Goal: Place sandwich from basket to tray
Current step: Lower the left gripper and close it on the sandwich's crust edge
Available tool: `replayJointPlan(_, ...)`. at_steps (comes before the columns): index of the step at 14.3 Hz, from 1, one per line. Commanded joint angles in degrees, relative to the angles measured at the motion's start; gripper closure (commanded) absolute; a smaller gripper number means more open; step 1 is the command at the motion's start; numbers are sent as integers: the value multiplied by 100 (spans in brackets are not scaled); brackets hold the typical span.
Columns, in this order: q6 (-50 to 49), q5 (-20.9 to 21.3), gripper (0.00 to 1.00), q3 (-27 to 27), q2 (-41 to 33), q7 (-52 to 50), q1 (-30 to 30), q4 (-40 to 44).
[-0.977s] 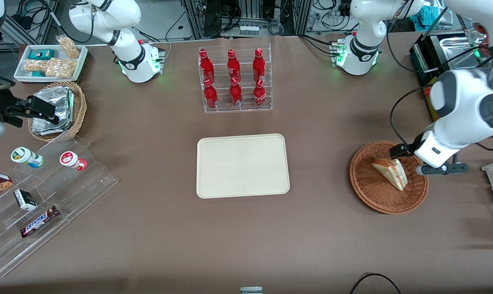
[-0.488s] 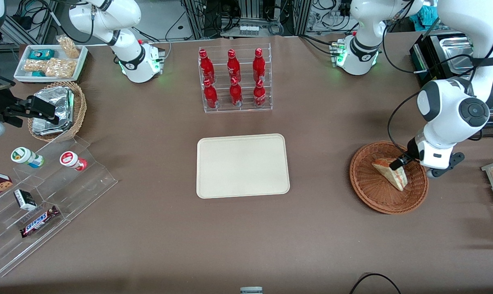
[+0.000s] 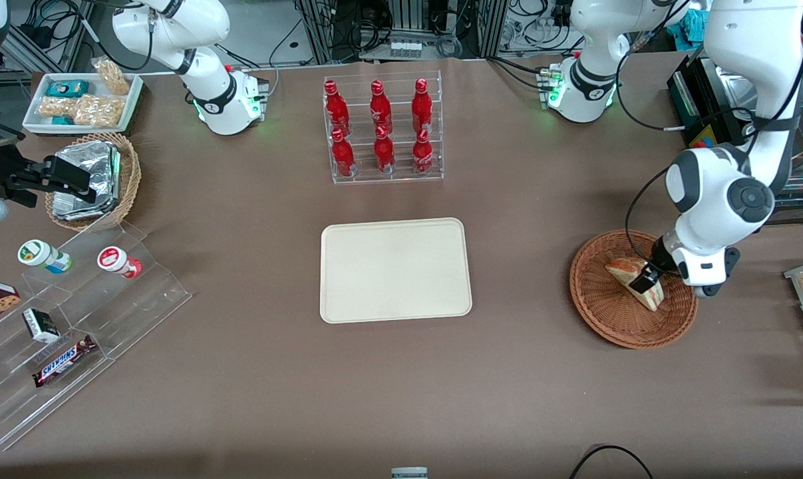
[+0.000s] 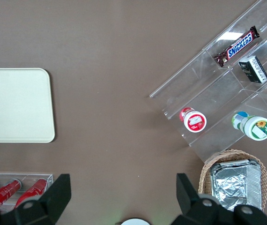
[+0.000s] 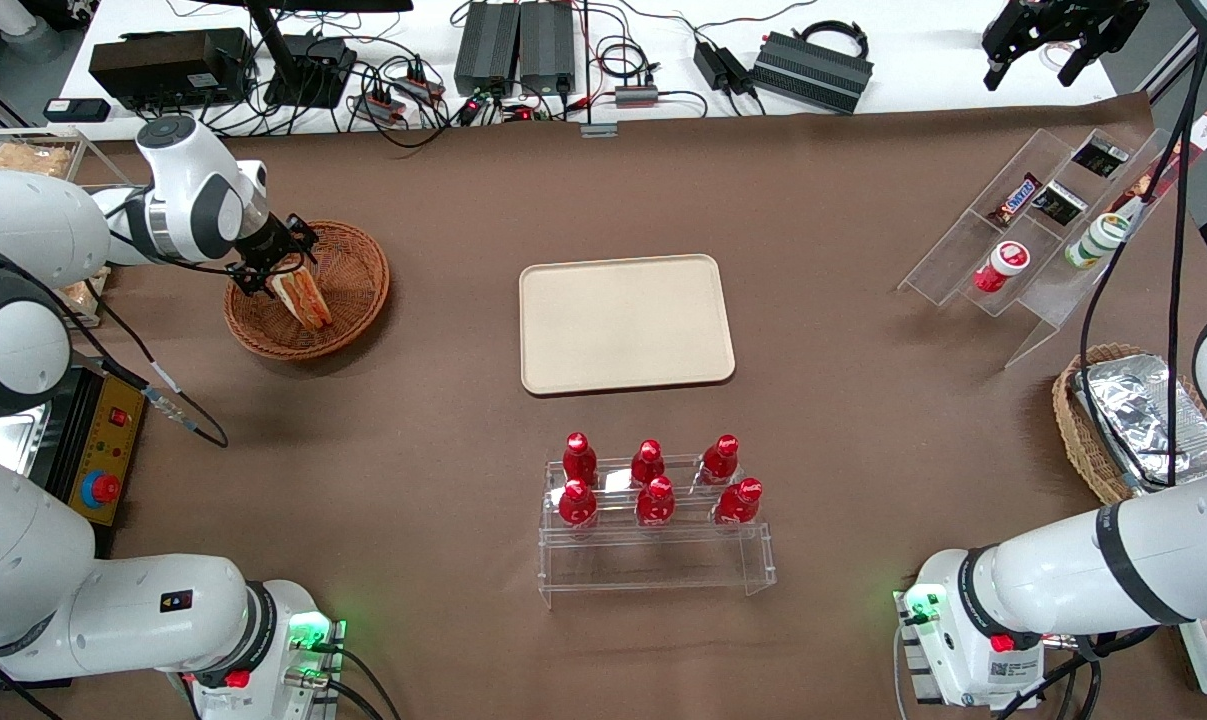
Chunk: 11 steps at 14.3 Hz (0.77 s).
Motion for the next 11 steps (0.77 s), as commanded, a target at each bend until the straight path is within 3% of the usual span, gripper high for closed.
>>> replayJointPlan(1,-131,46,79,5,80,-145,-38,58)
replayJointPlan(2,-437,63,89,-3,28,-101,-38,136)
replayJointPlan(3,-840,151,91,-12,-60,-101,-38,355)
replayJointPlan(7,-3310,494,93,-38,-26,-109,-616,1900)
replayJointPlan(9,-3481,468,94,-56,-95,48,-986,2044)
replayJointPlan(11,-3341,389,93,-449,0,1421,-1188,2184)
